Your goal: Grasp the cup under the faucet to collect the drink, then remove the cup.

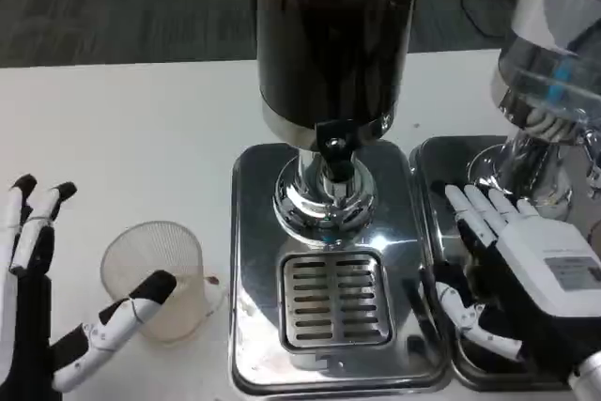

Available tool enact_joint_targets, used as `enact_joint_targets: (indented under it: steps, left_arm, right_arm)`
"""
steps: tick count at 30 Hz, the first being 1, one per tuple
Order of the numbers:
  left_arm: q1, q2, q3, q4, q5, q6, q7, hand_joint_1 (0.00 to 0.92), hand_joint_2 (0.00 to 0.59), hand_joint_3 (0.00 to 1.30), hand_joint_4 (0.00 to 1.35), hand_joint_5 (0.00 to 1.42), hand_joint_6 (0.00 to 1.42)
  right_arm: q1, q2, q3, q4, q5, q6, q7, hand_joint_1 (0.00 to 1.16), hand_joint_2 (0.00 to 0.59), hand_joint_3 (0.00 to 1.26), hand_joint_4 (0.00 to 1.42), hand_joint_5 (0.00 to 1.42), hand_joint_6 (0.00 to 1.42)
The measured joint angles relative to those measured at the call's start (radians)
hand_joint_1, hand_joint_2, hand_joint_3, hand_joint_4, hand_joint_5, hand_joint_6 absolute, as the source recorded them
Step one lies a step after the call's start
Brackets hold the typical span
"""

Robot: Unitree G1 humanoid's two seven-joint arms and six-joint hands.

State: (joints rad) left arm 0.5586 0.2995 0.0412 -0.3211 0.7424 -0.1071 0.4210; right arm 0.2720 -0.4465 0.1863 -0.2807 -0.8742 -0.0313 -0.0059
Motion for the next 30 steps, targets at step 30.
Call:
enact_joint_targets:
  steps: [30]
  left_arm:
    - [-0.125,0.148,0.114,0.422,-0.366,-0.403,-0.254,0.000,0.000,0.00,0.00,0.00,0.00]
  right_arm:
    - [0.004,0.110,0.063,-0.001,-0.081,0.096,-0.019,0.31,0.514,0.00,0.00,0.00,0.00]
